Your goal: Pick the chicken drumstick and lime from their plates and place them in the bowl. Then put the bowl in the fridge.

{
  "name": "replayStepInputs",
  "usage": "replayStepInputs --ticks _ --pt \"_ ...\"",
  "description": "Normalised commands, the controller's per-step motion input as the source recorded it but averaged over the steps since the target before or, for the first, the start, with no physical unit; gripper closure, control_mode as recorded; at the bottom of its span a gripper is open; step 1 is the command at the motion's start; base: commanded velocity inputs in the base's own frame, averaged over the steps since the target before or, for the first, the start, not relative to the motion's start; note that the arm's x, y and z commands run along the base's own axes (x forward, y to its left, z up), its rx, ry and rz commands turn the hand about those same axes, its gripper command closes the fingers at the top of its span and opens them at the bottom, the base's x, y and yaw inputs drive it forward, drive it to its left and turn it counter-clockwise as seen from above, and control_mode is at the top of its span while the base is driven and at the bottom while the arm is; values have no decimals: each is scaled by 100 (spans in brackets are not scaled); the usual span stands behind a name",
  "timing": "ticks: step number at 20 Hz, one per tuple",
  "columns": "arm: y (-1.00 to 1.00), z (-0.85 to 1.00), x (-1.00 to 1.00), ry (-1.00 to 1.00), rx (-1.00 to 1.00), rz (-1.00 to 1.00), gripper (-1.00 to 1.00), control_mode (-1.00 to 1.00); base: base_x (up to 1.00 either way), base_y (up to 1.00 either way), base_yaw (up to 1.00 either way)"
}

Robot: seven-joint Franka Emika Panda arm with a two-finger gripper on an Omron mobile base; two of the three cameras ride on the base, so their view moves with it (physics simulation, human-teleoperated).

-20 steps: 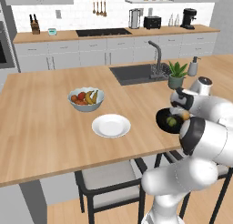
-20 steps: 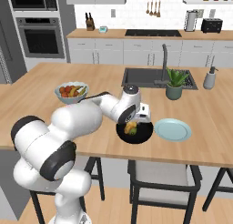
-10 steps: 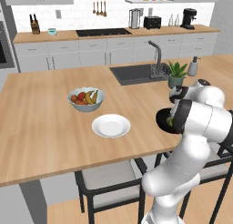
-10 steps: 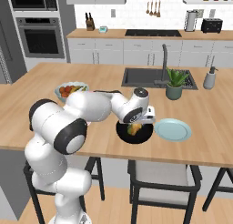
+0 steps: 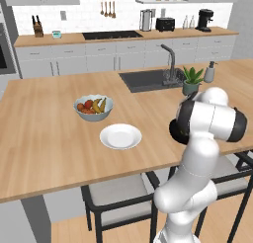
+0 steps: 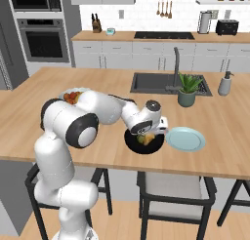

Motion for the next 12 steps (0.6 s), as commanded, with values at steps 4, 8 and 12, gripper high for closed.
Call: replayStepInputs --ticks 4,8,12 --pt "3 -2 20 -6 0 0 -100 -100 0 0 0" --pt "6 0 -9 -12 -1 0 -100 -100 0 0 0" --pt "5 21 -21 -15 0 0 -100 -100 0 0 0"
